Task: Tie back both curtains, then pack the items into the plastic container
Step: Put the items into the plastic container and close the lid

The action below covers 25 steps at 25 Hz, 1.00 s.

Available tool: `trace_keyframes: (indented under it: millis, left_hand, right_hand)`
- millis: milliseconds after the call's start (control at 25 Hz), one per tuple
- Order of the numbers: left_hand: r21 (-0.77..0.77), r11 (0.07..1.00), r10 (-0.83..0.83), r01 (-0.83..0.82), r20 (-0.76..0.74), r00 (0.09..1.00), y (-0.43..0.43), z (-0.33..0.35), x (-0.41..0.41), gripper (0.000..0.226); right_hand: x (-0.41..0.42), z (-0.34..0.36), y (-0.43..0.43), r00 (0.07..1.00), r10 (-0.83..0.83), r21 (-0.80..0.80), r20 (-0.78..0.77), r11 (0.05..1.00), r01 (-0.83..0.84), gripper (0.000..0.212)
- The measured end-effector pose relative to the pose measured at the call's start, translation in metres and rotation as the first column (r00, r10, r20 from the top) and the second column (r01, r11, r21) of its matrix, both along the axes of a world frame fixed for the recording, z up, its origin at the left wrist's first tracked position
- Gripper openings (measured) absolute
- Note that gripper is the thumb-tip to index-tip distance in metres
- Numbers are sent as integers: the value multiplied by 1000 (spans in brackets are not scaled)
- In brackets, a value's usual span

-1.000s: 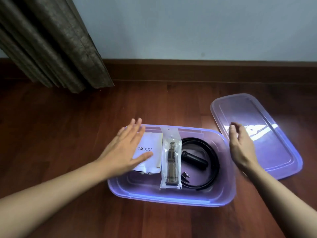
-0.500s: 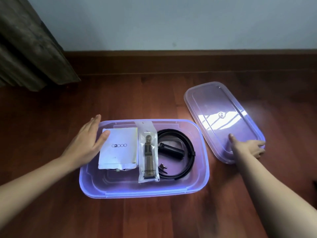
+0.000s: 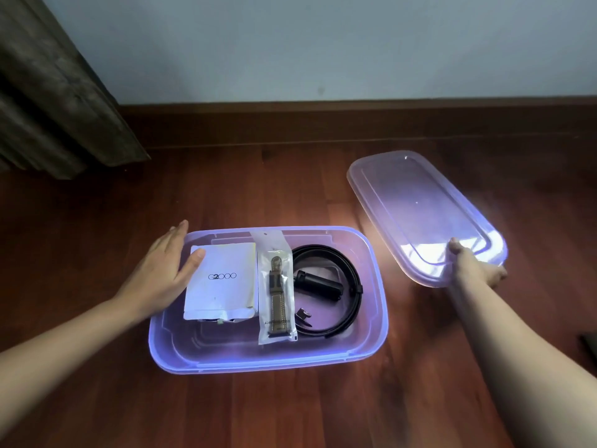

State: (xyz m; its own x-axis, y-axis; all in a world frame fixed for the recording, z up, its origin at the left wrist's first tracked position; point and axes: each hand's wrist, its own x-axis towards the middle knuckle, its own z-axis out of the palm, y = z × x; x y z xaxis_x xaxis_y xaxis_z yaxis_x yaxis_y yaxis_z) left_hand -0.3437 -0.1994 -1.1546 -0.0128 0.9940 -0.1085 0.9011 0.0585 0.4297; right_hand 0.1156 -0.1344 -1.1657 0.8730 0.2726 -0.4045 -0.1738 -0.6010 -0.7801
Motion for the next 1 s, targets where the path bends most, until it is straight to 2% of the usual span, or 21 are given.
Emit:
trace_keyframes:
  millis: [120, 200, 280, 360, 480, 600, 680, 720, 800, 880, 1000]
  left_hand:
    - [-16, 1000, -14, 14, -9, 1000, -1, 2, -1, 79]
    - [-29, 999, -18, 18, -8, 1000, 0, 3, -2, 76]
    - [-43, 999, -12, 13, 25, 1000, 0, 5, -1, 73]
    - [-35, 999, 7, -3, 98, 995, -1, 7, 0, 66]
    - [-138, 987, 121, -81, 318, 940, 0, 15, 3, 51]
    - [-311, 941, 307, -132, 625, 718, 3, 21, 3, 56]
    - [-375, 916, 376, -140, 684, 625, 2, 23, 1, 62]
    - [-380, 913, 384, -144, 691, 613, 2, 21, 1, 62]
    - [-353, 917, 382, -184, 651, 656, -2, 18, 4, 61]
    - [-297, 923, 379, -244, 605, 700, -8, 13, 7, 57]
    - [-240, 924, 382, -298, 625, 681, -15, 7, 10, 50]
  right_hand:
    - [-16, 14, 0, 1000, -8, 269, -16, 963, 12, 72]
    - [-23, 24, 4, 995, 16, 450, -103, 892, 32, 65]
    - [-28, 33, 8, 947, 188, 599, -261, 800, 6, 49]
    - [-36, 44, 12, 846, 438, 654, -304, 742, -149, 39]
    - [-60, 54, 11, 645, 723, 616, -250, 632, -470, 25]
    - [-79, 52, -4, 489, 847, 504, -211, 523, -688, 28]
    - [-81, 47, -16, 417, 892, 424, -176, 451, -786, 29]
    - [-81, 46, -20, 392, 908, 380, -148, 419, -825, 28]
    - [-80, 43, -27, 353, 933, 279, -68, 358, -891, 32]
    - [-83, 42, -32, 346, 938, 205, -40, 346, -916, 38]
    - [-91, 41, -39, 333, 931, 270, -149, 362, -892, 24]
